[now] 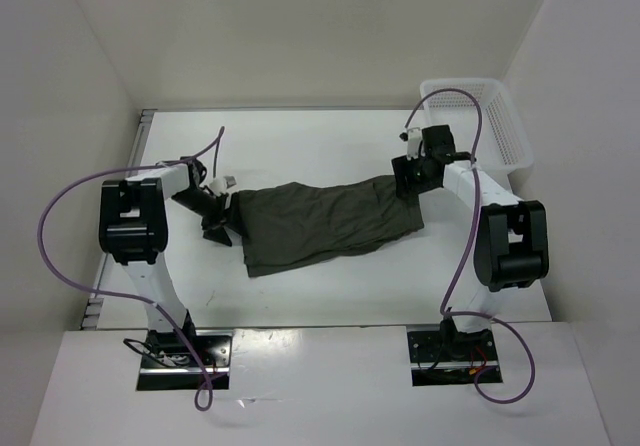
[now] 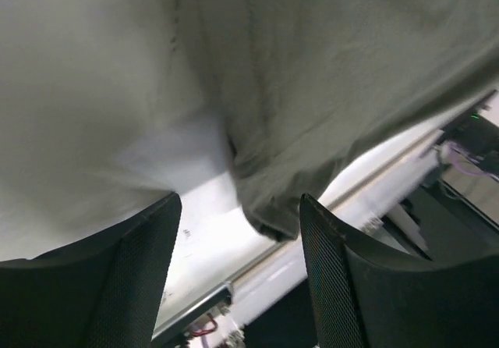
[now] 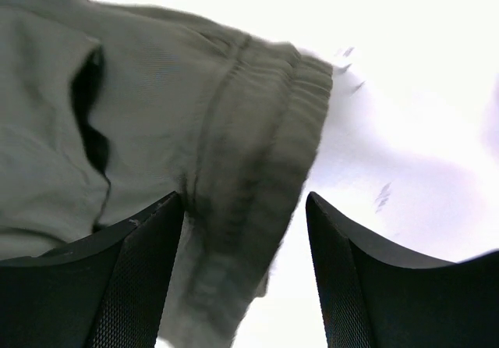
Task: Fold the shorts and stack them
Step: Fold the shorts
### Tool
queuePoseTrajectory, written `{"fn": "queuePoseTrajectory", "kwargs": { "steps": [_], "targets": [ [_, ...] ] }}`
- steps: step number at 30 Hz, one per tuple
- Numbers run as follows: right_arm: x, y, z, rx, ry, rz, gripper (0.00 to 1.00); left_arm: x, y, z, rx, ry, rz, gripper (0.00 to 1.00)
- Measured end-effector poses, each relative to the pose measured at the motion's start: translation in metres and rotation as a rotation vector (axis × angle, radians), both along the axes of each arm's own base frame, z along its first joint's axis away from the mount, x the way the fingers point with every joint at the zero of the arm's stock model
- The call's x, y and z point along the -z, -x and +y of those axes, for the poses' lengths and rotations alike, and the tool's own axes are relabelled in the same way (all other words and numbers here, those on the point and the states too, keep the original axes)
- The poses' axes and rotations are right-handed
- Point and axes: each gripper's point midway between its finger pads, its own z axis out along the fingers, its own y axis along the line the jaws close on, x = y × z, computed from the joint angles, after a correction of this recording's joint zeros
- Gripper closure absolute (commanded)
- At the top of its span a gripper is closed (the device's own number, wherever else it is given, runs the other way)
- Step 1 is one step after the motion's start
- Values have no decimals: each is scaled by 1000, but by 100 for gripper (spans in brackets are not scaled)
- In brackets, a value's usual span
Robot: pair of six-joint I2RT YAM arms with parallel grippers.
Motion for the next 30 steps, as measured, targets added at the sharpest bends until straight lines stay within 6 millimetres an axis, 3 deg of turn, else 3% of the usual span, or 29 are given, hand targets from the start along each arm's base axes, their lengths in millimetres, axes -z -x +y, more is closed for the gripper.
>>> {"fn": "queuePoseTrajectory", "kwargs": {
  "steps": [5,10,14,18,19,20,23,27,30],
  "targets": [
    [-24,-19,-1,7,8,-71,27,0,-4,-14,10,64,56,31],
    [-24,-19,-5,15,25,-72,22,0,2,-50,89,133,102,32],
    [-22,-18,-8,20,41,-69,22,0,9,-63,109,169,150,36],
    [-25,-20,-9,18,52,-76,22,7,12,-62,92,176,195,60],
    [-27,-22,-9,17,55,-82,22,8,13,-62,83,181,212,77],
    [-31,-24,-9,15,63,-92,22,12,13,-61,82,175,223,83],
    [-45,-34,-4,-2,77,-135,34,16,7,-62,96,187,205,100],
    [-48,-33,21,-93,92,-153,50,15,2,-63,96,187,203,100],
    [-38,-21,43,-168,83,-133,63,14,-2,-60,95,176,191,100]
  ]
}}
